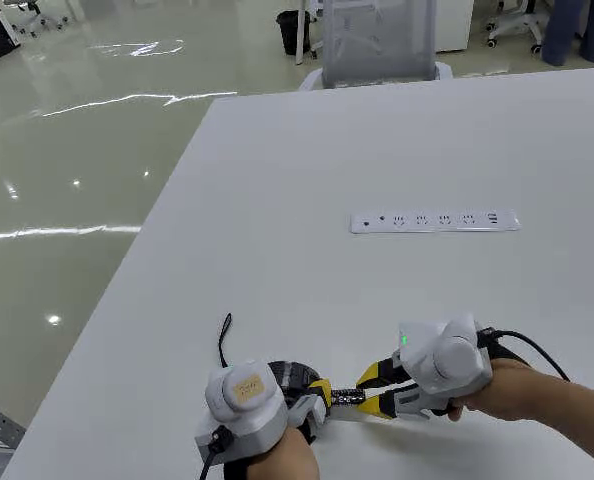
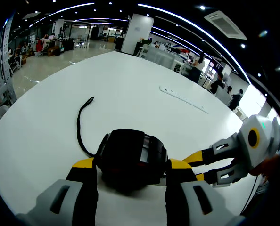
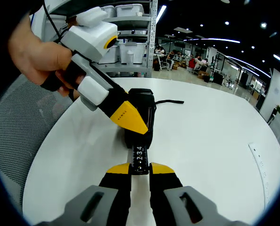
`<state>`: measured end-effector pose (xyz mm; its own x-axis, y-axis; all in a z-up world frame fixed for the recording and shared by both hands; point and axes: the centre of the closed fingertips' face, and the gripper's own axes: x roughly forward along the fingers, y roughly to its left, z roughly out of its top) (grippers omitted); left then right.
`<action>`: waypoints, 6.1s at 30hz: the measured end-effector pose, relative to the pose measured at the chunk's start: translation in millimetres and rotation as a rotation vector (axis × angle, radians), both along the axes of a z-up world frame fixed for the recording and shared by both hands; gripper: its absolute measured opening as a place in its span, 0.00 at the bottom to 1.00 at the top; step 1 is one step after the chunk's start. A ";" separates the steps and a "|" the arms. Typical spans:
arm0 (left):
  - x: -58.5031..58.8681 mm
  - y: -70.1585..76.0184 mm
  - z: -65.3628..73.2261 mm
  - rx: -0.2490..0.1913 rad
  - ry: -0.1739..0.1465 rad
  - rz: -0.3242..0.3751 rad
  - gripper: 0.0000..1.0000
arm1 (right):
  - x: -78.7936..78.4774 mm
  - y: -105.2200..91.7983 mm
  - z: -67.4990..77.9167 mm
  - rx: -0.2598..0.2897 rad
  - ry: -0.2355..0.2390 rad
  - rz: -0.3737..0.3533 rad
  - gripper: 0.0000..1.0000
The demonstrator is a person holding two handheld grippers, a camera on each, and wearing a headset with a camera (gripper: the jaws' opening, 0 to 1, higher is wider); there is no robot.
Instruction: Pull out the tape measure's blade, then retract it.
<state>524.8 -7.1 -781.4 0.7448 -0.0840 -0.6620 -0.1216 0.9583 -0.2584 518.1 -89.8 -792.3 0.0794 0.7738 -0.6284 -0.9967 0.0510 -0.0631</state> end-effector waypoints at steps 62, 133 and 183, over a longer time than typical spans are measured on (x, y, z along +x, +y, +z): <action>-0.2 0.1 0.2 -0.016 0.001 0.006 0.53 | 0.7 28.5 -4.2 0.004 0.003 0.014 0.13; -15.8 -10.9 5.6 0.080 -0.017 -0.206 0.60 | -2.6 13.0 -5.7 -0.061 -0.001 -0.114 0.28; -46.1 -22.2 19.0 0.105 -0.086 -0.724 0.80 | -36.6 -49.6 36.7 0.006 0.017 -0.488 0.69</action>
<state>478.7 -29.3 -762.3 0.5761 -0.5139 -0.6356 0.5678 0.8110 -0.1410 481.5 -139.4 -755.6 0.4235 0.6526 -0.6283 -0.8575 0.5125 -0.0455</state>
